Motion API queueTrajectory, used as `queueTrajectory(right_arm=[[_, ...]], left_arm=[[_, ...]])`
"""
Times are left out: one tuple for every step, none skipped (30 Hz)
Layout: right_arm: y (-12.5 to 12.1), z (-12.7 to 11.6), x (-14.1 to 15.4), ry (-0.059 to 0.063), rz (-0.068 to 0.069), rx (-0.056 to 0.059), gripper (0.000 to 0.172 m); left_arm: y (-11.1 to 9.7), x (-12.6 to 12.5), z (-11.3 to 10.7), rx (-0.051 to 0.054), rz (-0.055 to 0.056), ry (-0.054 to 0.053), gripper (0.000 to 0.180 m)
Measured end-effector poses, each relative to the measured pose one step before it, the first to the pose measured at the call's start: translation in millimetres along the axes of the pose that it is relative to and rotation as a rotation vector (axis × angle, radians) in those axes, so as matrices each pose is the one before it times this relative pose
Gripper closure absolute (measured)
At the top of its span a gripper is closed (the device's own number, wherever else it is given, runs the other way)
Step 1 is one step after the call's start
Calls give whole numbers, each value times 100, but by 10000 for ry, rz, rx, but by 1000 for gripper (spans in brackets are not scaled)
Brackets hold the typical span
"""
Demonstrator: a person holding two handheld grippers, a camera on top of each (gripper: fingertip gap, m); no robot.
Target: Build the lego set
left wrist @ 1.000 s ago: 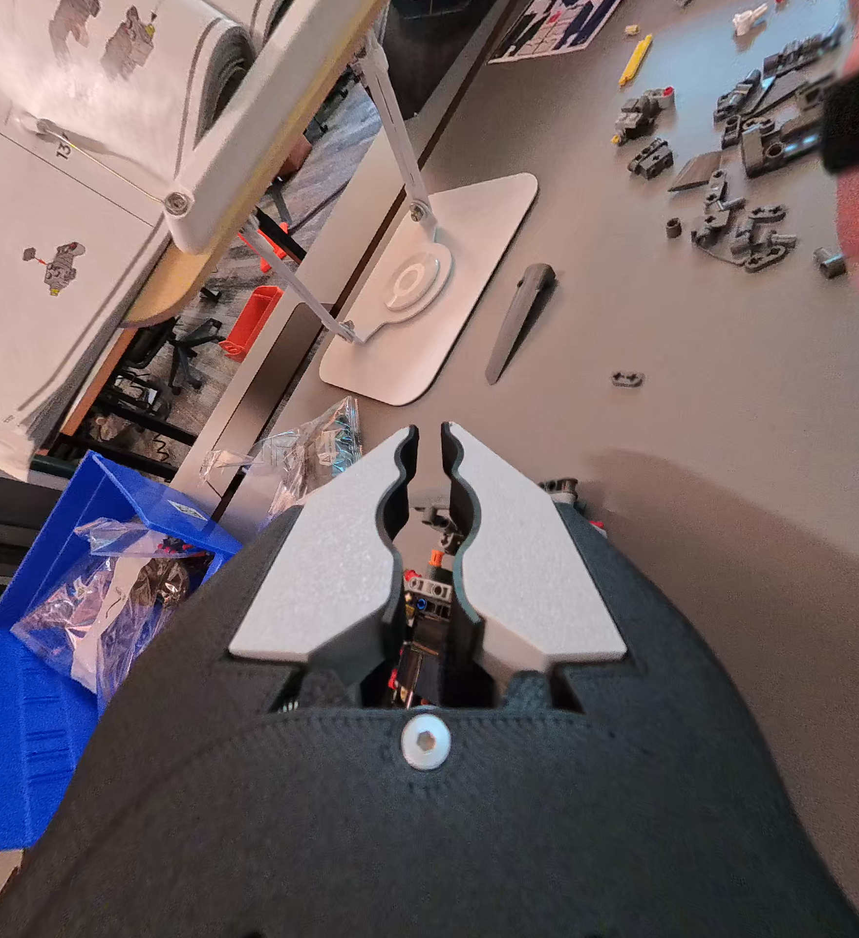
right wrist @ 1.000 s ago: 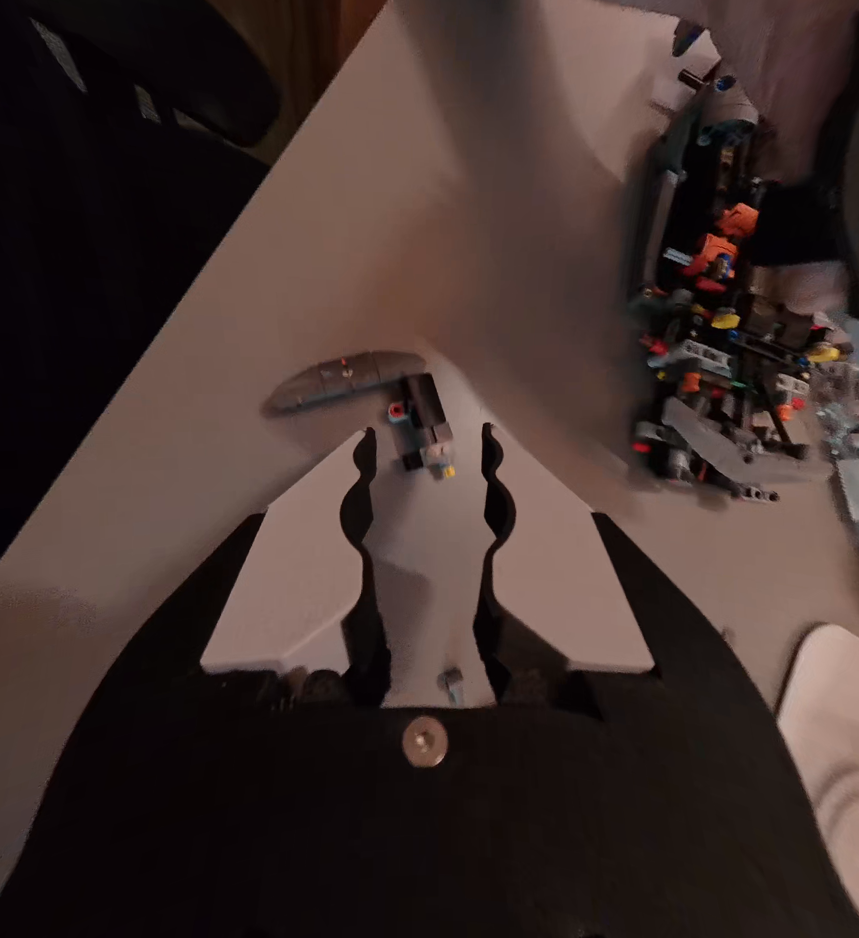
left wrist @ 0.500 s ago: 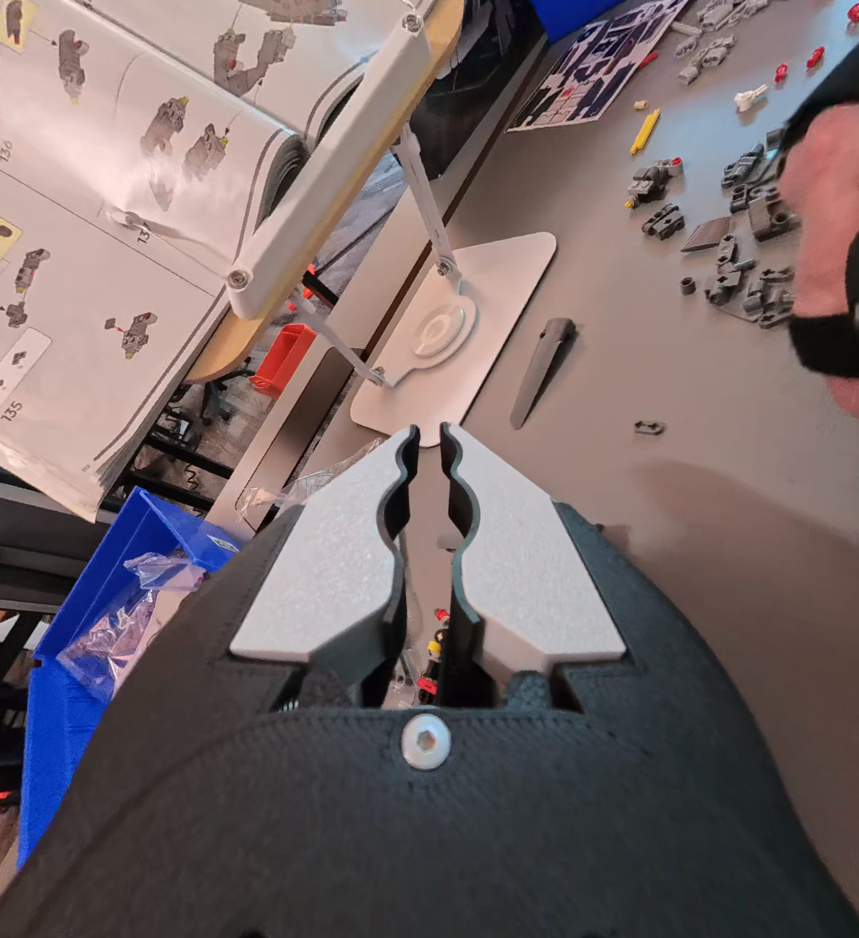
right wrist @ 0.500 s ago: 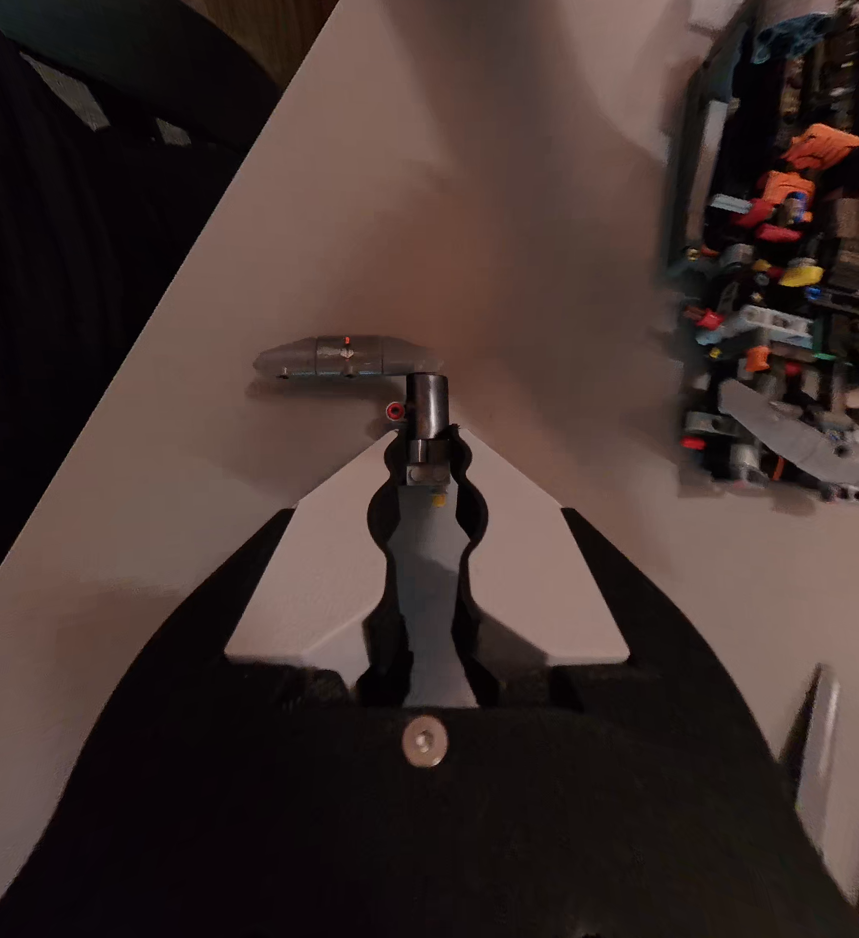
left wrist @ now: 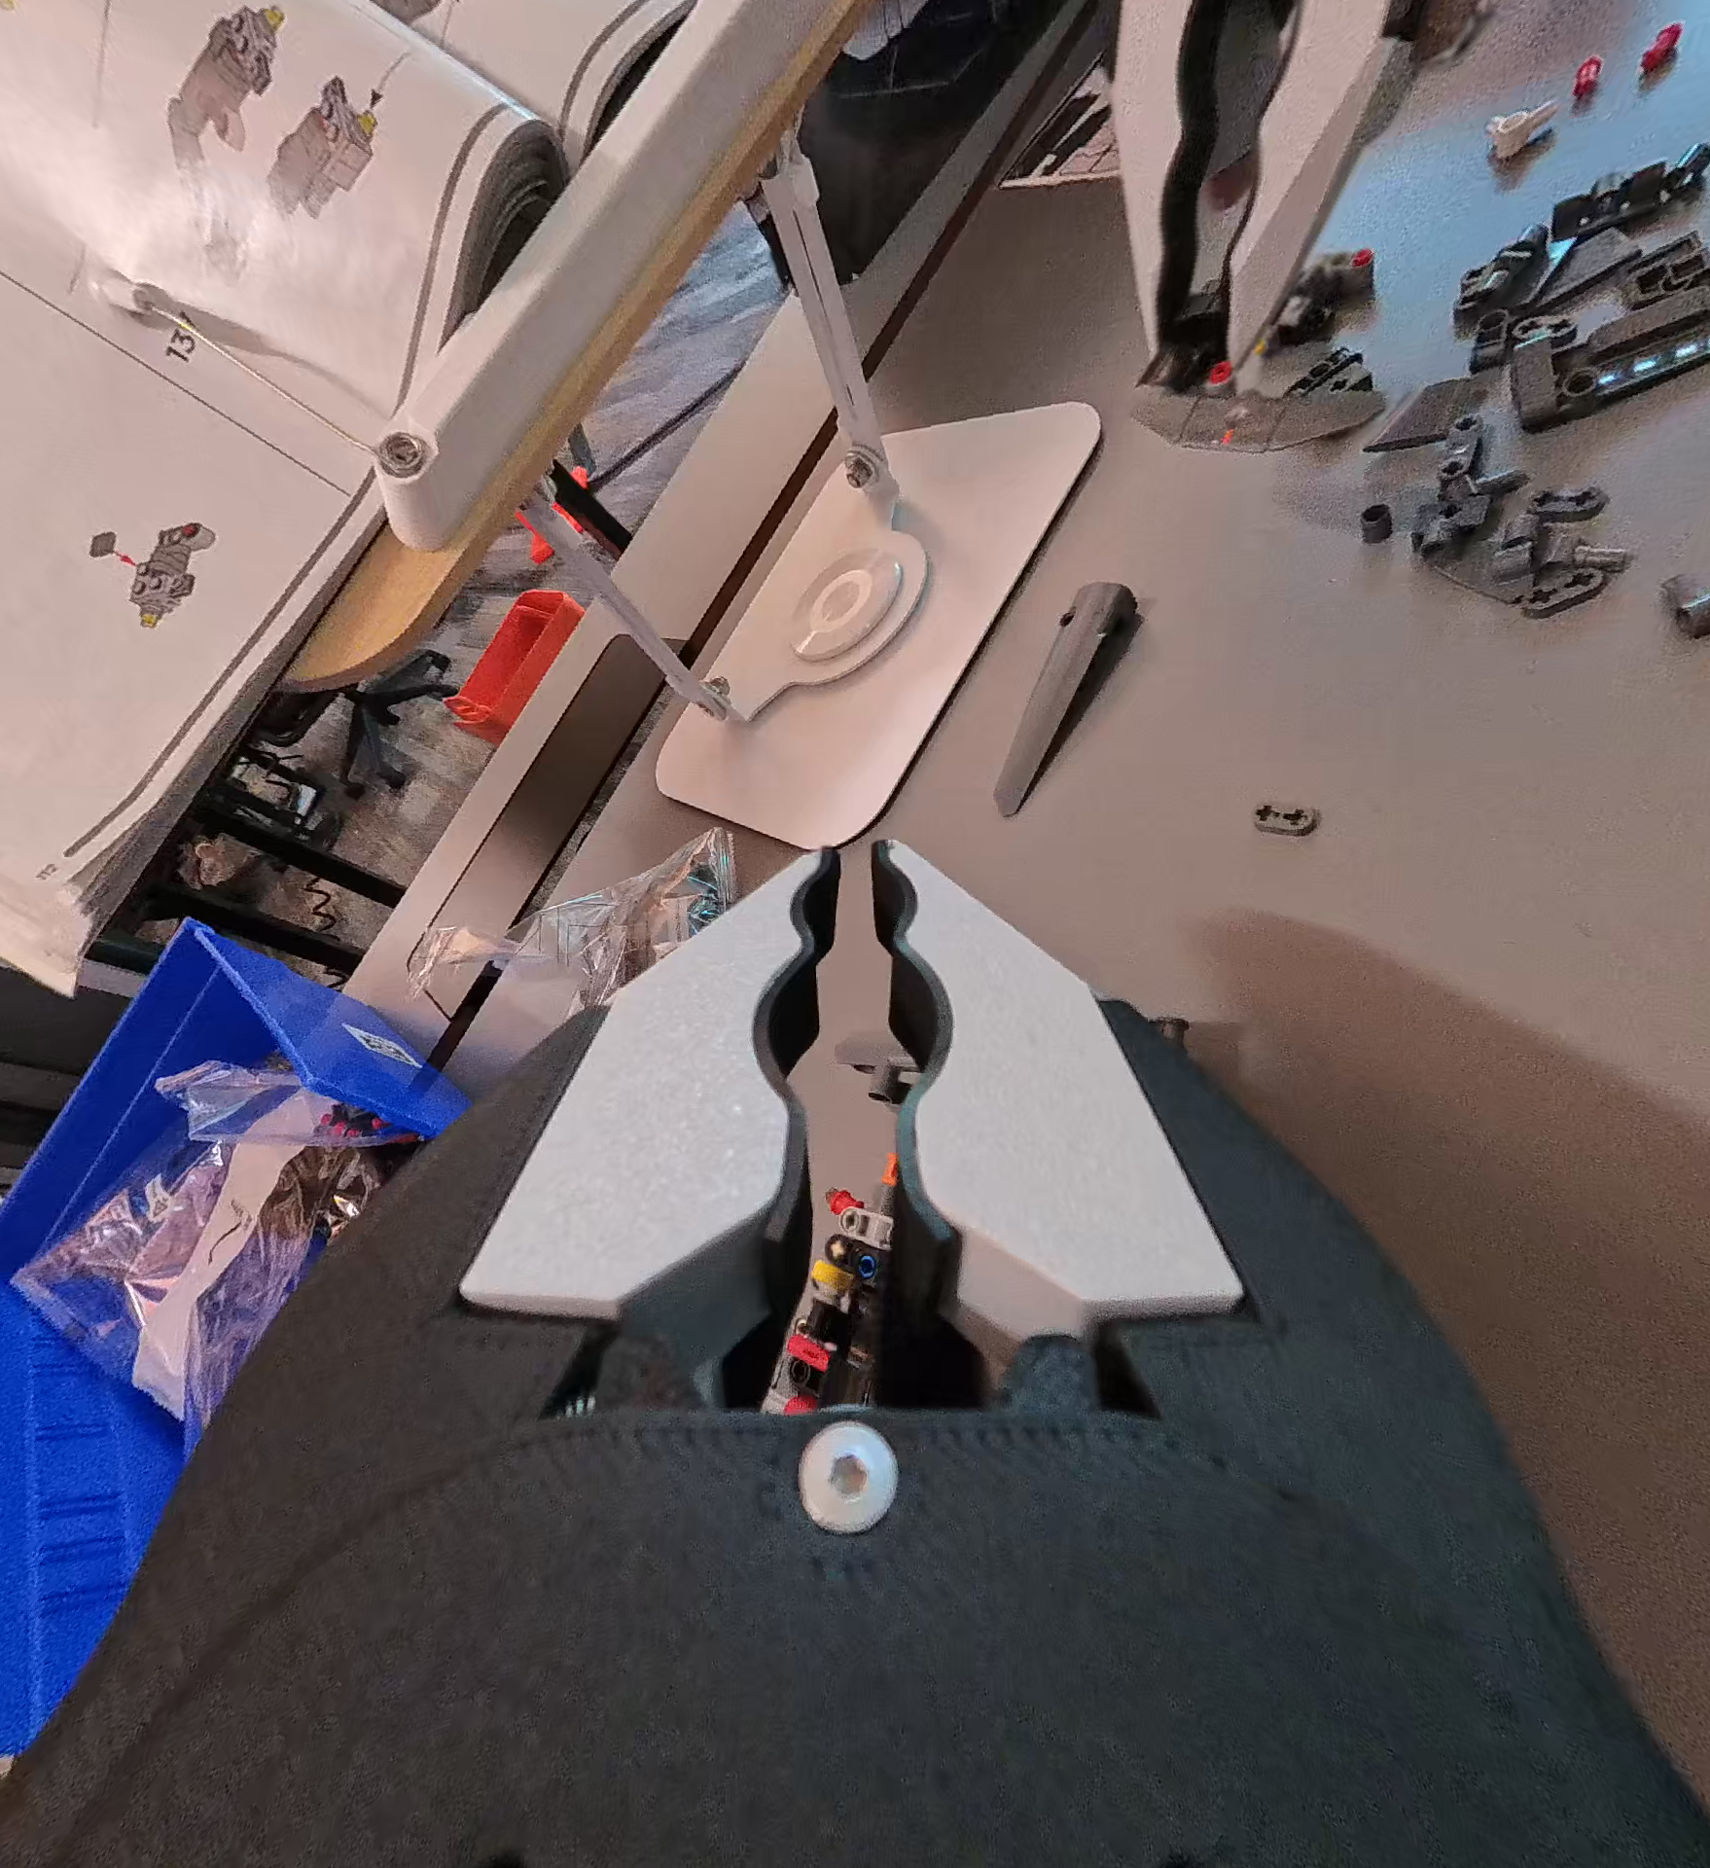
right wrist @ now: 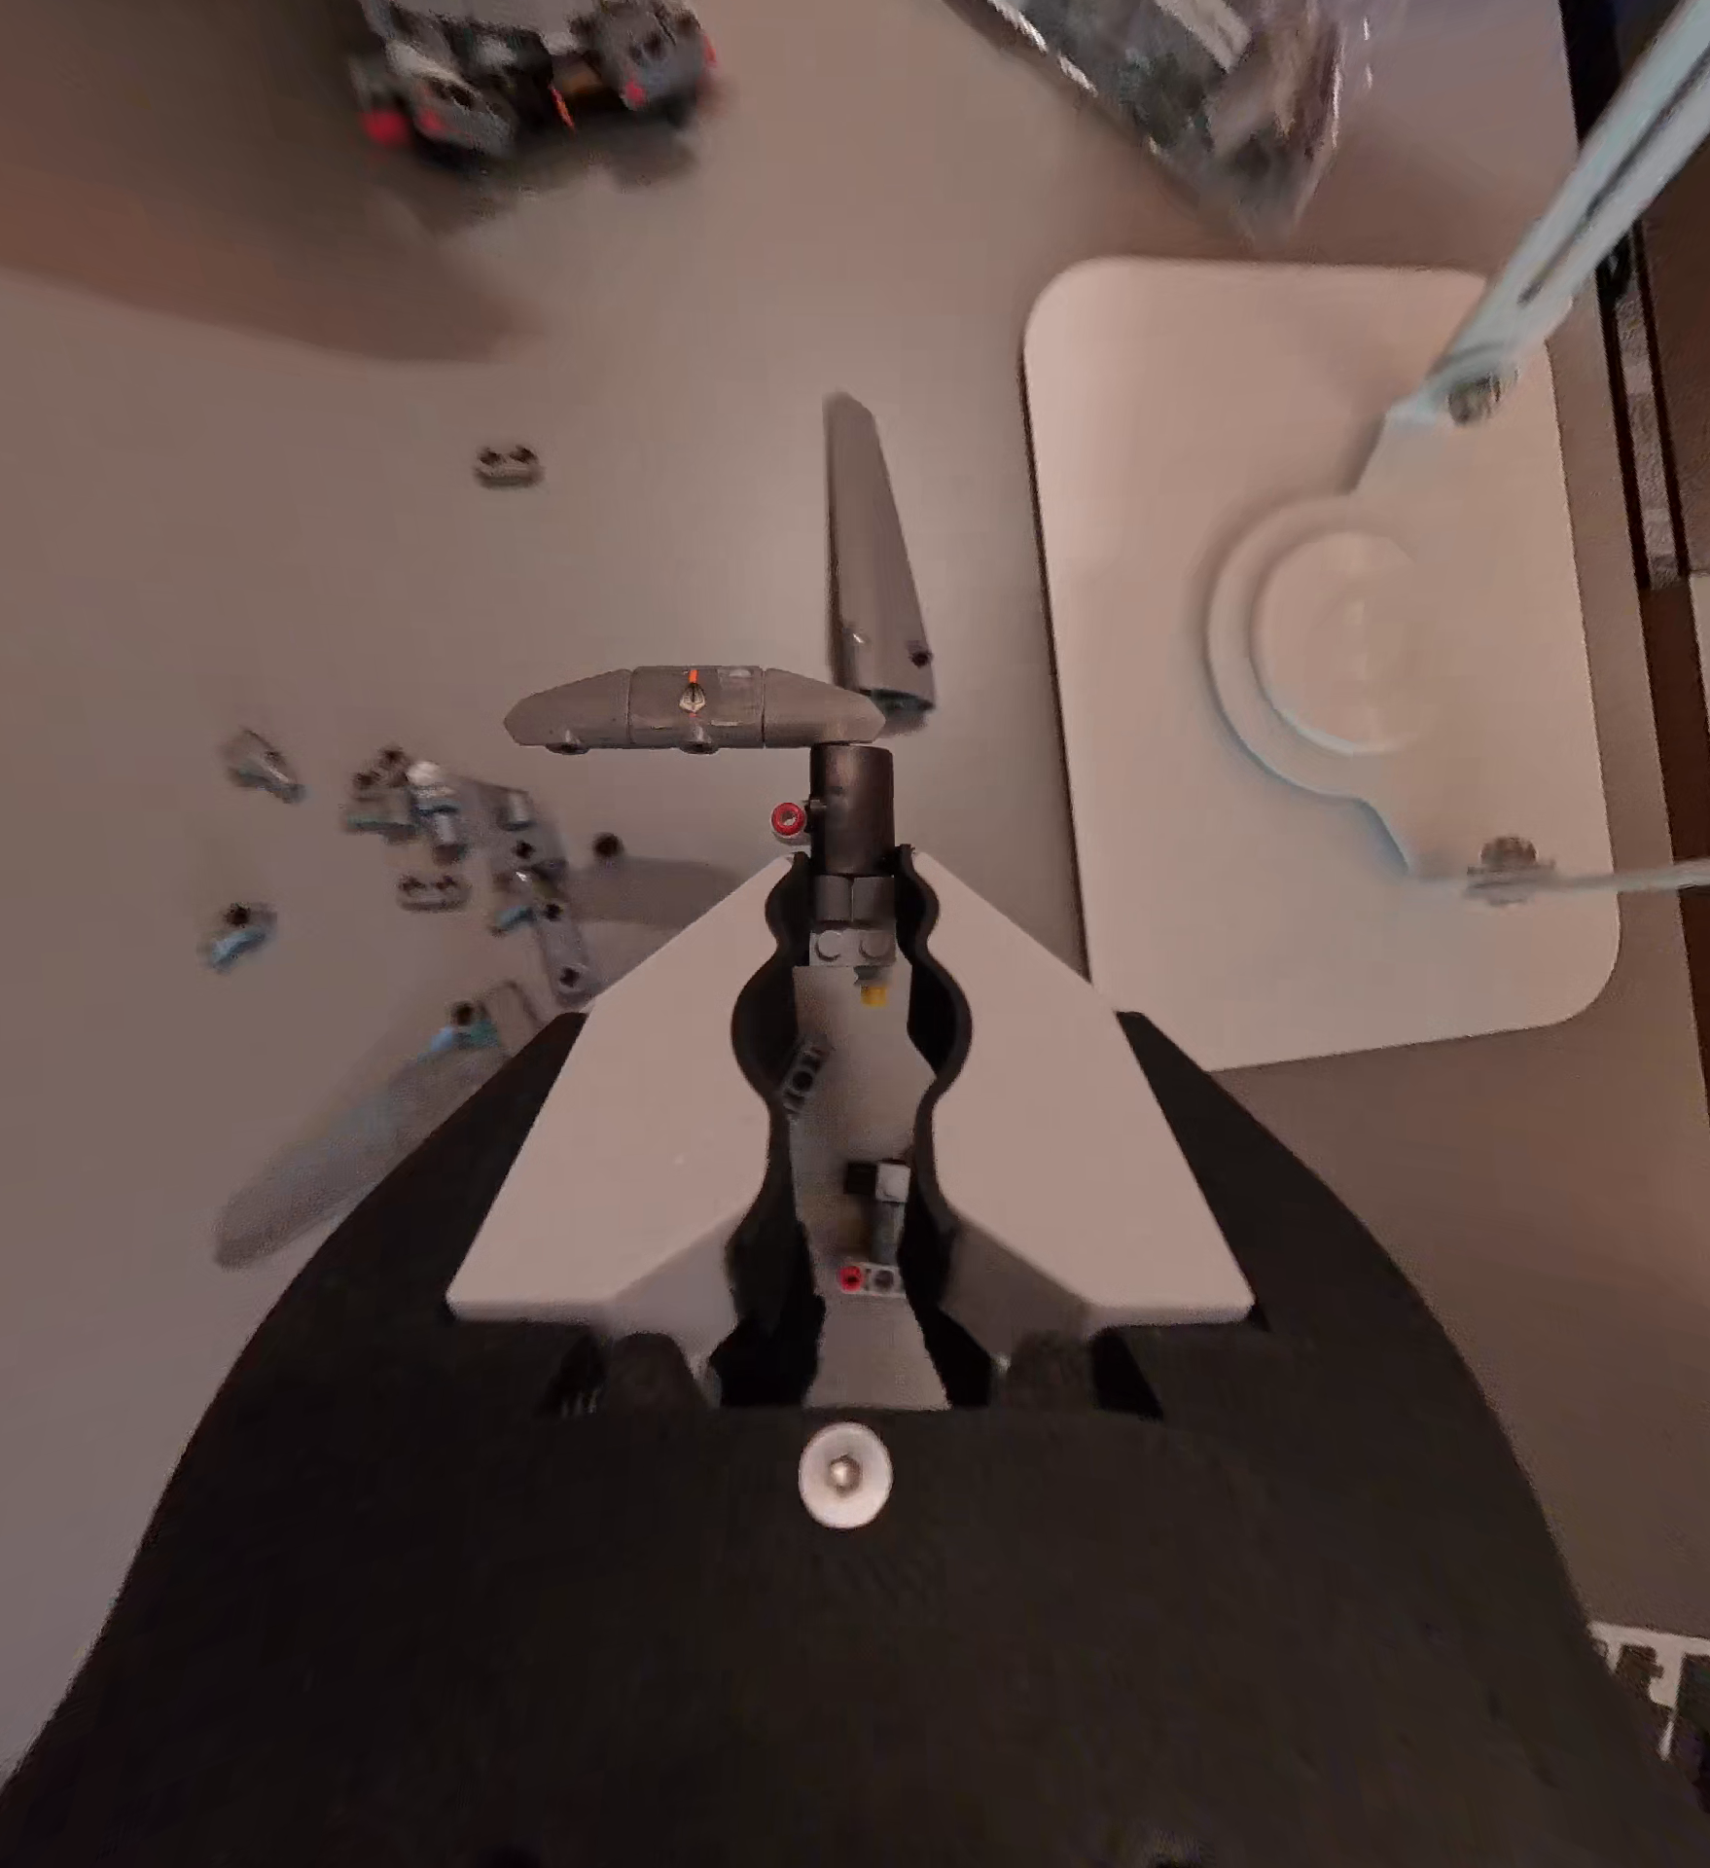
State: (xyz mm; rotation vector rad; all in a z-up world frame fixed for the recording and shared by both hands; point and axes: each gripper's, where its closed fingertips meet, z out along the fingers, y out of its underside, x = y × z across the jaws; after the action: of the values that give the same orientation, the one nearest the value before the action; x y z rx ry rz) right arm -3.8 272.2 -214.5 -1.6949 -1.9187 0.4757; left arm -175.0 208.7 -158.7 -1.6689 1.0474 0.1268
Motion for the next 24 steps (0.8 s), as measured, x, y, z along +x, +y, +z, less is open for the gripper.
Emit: queueTrajectory(right_arm=[[658, 274, 604, 24, 108, -127, 158], [618, 305, 555, 50, 73, -172, 158], [471, 302, 379, -6, 33, -135, 158], [292, 291, 186, -78, 45, -58, 158], [213, 281, 57, -132, 66, -55, 158], [226, 265, 33, -119, 24, -97, 158], [215, 243, 6, -97, -40, -104, 158], [172, 203, 27, -59, -39, -97, 158], [167, 168, 13, -49, -23, -101, 158], [107, 152, -137, -114, -51, -53, 158], [41, 133, -179, -124, -64, 0, 158], [56, 139, -102, -69, -35, -6, 158], [97, 138, -135, -67, -40, -39, 158], [90, 147, -176, -63, -87, -38, 158], [45, 114, -109, -18, -72, -18, 158], [24, 94, -100, -20, -18, -3, 158], [14, 64, -122, -46, -26, 13, 158], [10, 65, -89, -30, -45, 28, 158], [34, 68, -20, -8, -17, 27, 158], [66, 76, -81, -49, 0, 6, 158], [87, 87, -71, -39, -22, -10, 158], [37, 57, -13, 1, -19, 8, 158], [-18, 27, -58, -23, -2, 42, 158], [-9, 10, -81, -26, -14, 22, 158]], left_arm=[[25, 66, 27, -7, -8, 35, 175], [56, 56, 26, -20, -47, 50, 175], [52, 38, 28, -17, -35, 31, 175], [27, 38, 25, 1, -11, 23, 175], [8, 89, 37, 0, -23, 40, 175], [36, 131, 80, -19, -11, 55, 175], [55, 140, 107, -40, 24, 39, 175], [17, 157, 121, -28, 38, 41, 175], [23, 194, 108, -18, 23, 56, 175], [36, 177, 87, -37, 31, 45, 175], [36, 105, 70, -33, 47, 10, 175], [-3, 79, 39, -6, 35, 9, 175], [-18, 79, 19, 8, -5, 30, 175], [-33, 54, 17, 19, -25, 34, 175], [-25, 67, 38, 13, -20, 34, 175], [12, 62, 53, -8, -1, 25, 175], [28, 74, 80, -29, 21, 17, 175], [11, 97, 89, -17, 13, 29, 175], [-18, 136, 104, -6, -9, 50, 175], [15, 114, 96, -20, 13, 34, 175], [42, 31, 90, -39, 34, -10, 175], [30, -11, 35, -27, 18, -14, 175], [11, -5, 18, -3, -9, -3, 175], [21, -29, 9, -1, -27, 4, 175]])
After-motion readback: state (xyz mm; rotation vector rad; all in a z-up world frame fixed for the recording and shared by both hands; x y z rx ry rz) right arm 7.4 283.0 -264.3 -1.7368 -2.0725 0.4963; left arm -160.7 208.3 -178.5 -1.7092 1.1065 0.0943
